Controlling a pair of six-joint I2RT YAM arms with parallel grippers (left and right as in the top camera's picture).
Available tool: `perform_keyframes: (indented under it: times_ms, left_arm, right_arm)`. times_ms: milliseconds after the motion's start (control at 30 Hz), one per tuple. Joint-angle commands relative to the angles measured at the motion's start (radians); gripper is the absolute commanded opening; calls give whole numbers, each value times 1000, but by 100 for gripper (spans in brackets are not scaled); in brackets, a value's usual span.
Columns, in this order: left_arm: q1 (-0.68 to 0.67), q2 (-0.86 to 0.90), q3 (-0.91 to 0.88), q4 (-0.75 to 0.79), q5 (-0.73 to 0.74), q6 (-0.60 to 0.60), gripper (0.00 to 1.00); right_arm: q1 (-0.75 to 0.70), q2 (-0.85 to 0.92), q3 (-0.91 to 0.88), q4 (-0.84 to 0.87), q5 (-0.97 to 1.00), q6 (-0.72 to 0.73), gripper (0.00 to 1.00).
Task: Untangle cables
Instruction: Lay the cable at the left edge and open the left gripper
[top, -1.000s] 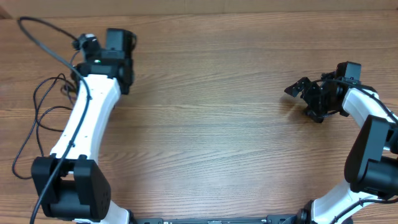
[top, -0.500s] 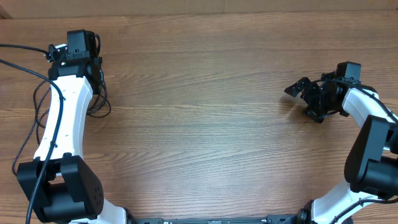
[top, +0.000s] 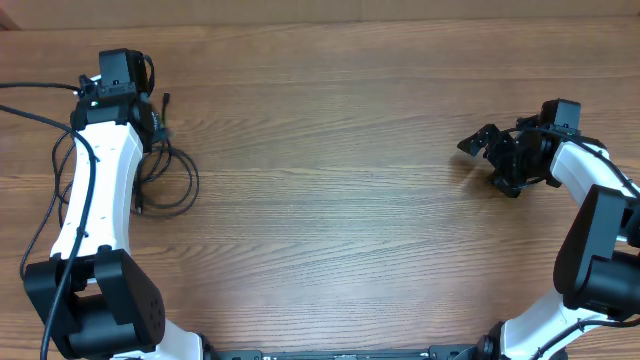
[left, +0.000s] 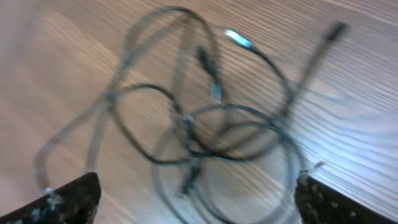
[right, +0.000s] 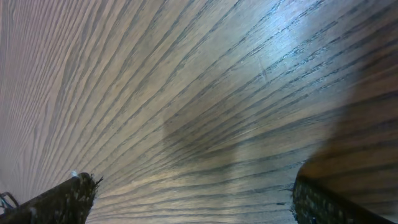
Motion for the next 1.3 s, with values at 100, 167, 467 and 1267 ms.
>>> perform_keyframes:
  times_ms: [100,167,467,1267]
  left_arm:
    - [3,5,14,7,492,155,100]
    - [3,11,14,4,602,197,100]
    - [3,11,14,0,603,195,100]
    - [3,11,14,0,603,195,100]
  right_arm:
    - [-3,11,-11,0,10,3,100]
    - [-3,11,-11,0,10,3,100]
    - [-3,11,-11,0,10,3,100]
    - [-3,11,-11,0,10,3,100]
